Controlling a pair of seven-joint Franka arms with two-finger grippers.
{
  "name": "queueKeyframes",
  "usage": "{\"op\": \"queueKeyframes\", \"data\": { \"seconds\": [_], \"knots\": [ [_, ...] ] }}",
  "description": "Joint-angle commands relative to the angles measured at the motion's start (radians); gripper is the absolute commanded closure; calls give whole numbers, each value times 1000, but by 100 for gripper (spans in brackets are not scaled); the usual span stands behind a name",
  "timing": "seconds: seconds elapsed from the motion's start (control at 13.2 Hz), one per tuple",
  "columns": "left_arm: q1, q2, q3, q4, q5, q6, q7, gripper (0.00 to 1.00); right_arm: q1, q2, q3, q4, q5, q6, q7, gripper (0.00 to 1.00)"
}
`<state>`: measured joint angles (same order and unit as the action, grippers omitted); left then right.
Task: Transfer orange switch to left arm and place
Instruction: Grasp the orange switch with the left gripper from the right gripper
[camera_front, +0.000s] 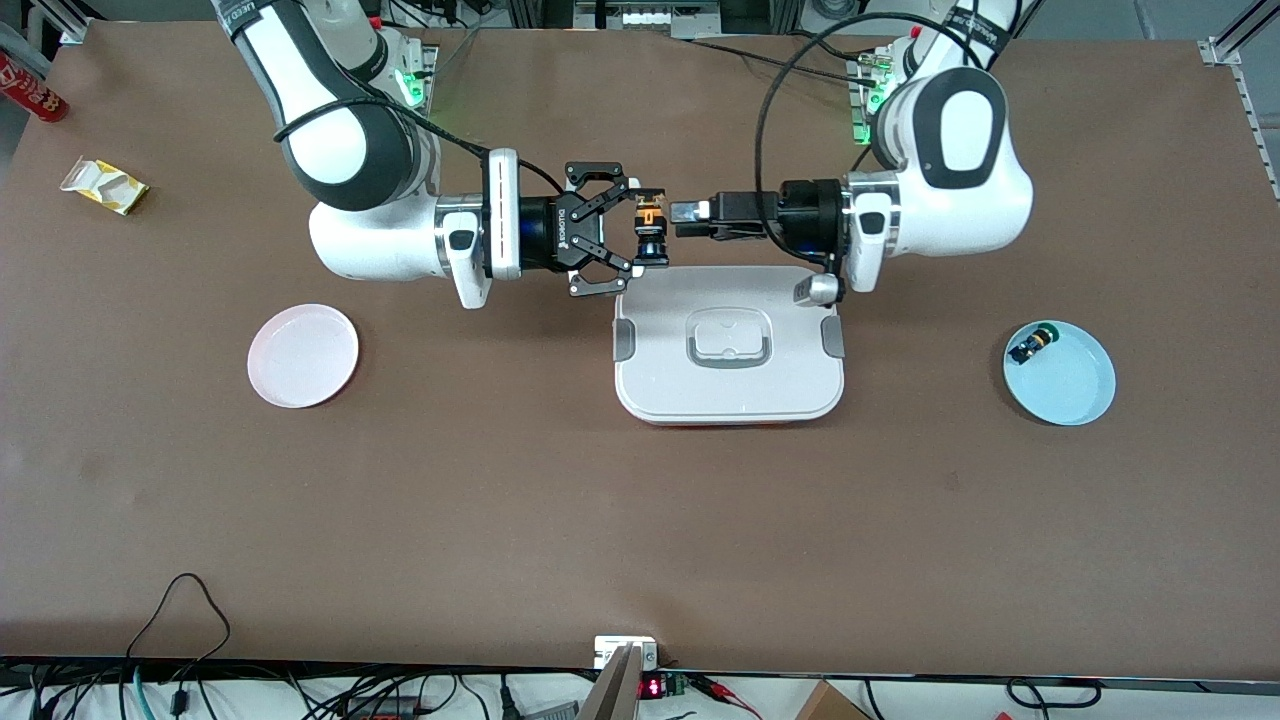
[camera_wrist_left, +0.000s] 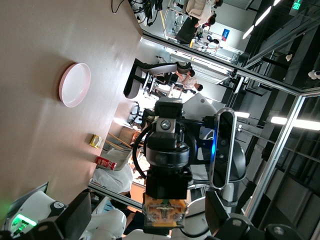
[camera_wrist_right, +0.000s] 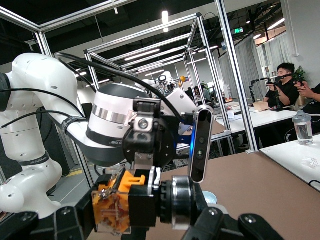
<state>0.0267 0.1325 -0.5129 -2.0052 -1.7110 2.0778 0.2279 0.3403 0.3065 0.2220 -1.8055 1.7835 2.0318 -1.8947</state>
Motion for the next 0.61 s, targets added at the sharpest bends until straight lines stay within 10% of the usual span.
{"op": "queueKeyframes", "data": {
  "seconds": [0.0,0.23,0.53],
  "knots": [
    [4,-28,-18,-26,-38,40,47,3,11,9,-4,18,23,7,-18,85],
    [4,-27,-24,-23,-38,51,48,9,23,9,-4,18,22,10,-18,85],
    [5,-27,-24,-20,-38,53,51,57,23,9,-4,18,22,15,-20,85]
  ]
}}
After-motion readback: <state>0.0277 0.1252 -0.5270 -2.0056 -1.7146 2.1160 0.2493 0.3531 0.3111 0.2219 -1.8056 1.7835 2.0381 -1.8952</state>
